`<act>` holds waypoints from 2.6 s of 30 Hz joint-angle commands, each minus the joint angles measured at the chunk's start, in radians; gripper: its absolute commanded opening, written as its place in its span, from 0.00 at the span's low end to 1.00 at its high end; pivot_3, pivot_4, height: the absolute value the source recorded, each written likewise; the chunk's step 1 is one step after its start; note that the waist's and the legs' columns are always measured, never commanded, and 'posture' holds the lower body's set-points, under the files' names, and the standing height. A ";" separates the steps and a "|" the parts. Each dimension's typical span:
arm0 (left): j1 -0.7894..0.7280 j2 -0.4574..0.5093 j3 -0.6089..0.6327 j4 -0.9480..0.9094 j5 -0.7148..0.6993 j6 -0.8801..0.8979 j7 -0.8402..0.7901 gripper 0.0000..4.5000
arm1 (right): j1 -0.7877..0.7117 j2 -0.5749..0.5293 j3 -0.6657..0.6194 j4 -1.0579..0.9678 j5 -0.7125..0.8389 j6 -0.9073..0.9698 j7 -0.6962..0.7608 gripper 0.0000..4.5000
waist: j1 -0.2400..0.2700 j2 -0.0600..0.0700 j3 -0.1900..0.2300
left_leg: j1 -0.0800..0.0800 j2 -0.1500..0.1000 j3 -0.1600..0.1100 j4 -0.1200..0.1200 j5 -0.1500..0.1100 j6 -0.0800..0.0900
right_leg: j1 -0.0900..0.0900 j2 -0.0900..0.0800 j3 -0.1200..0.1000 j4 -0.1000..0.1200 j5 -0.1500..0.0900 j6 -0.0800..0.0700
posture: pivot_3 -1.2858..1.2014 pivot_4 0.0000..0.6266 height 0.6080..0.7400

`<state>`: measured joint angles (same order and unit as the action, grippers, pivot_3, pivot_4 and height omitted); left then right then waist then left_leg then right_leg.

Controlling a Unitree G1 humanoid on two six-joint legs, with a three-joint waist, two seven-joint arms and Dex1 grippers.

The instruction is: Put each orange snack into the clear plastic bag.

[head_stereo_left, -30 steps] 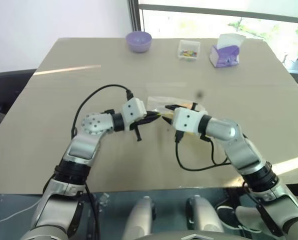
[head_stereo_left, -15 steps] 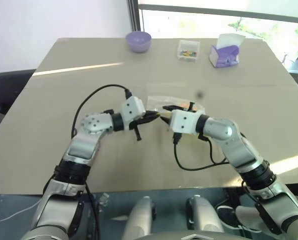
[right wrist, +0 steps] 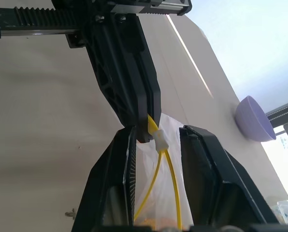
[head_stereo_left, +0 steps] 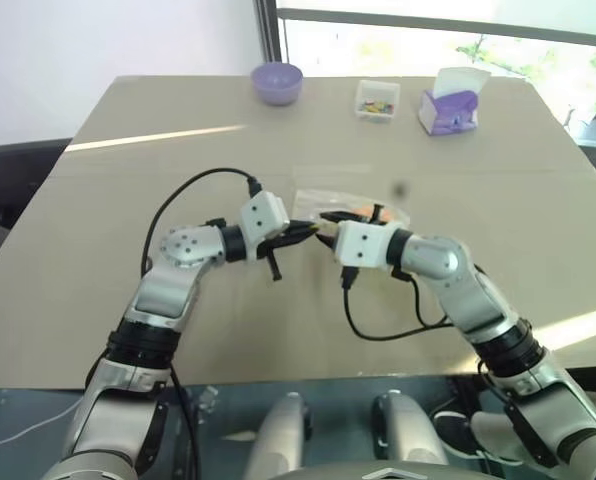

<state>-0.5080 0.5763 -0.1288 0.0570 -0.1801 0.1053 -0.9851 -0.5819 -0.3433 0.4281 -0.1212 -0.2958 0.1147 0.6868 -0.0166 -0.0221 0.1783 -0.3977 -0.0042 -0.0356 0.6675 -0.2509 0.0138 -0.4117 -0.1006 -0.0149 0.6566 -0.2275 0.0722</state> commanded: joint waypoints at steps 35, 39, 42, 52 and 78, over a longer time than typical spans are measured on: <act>0.006 0.008 0.018 -0.041 -0.010 0.018 0.007 0.00 | -0.034 0.019 -0.043 -0.024 0.003 0.002 -0.021 0.15 | 0.000 0.000 0.000 | 0.000 0.000 0.000 0.000 0.000 0.000 | 0.000 0.000 0.000 0.000 0.000 0.000 | 0.52 0.24 1.00; 0.004 0.008 0.017 -0.038 -0.010 0.018 0.004 0.00 | -0.035 0.024 -0.052 -0.024 0.008 0.020 -0.029 0.15 | 0.000 0.000 0.000 | 0.000 0.000 0.000 0.000 0.000 0.000 | 0.000 0.000 0.000 0.000 0.000 0.000 | 0.52 0.24 1.00; 0.004 0.010 0.017 -0.037 -0.011 0.018 0.002 0.00 | -0.035 0.028 -0.055 -0.025 0.011 0.030 -0.035 0.15 | 0.000 0.000 0.000 | 0.000 0.000 0.000 0.000 0.000 0.000 | 0.000 0.000 0.000 0.000 0.000 0.000 | 0.52 0.24 1.00; 0.009 0.011 0.019 -0.041 -0.011 0.023 0.004 0.00 | -0.038 0.035 -0.064 -0.025 0.014 0.052 -0.040 0.15 | 0.000 0.000 0.000 | 0.000 0.000 0.000 0.000 0.000 0.000 | 0.000 0.000 0.000 0.000 0.000 0.000 | 0.52 0.24 1.00; 0.005 0.036 0.033 0.046 0.002 -0.028 0.002 0.00 | -0.011 -0.007 -0.098 -0.045 0.016 0.094 -0.057 0.00 | 0.000 0.000 0.000 | 0.000 0.000 0.000 -0.001 0.000 0.000 | 0.000 0.000 0.000 0.000 0.000 0.000 | 0.52 0.24 1.00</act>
<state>-0.5139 0.5824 -0.1209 0.0764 -0.1897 0.0803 -0.9707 -0.5849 -0.3145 0.4255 -0.1246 -0.2673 0.1933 0.6764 -0.0165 -0.0218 0.1784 -0.3977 -0.0042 -0.0357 0.6669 -0.2509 0.0138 -0.4121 -0.1007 -0.0148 0.6564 -0.2275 0.0722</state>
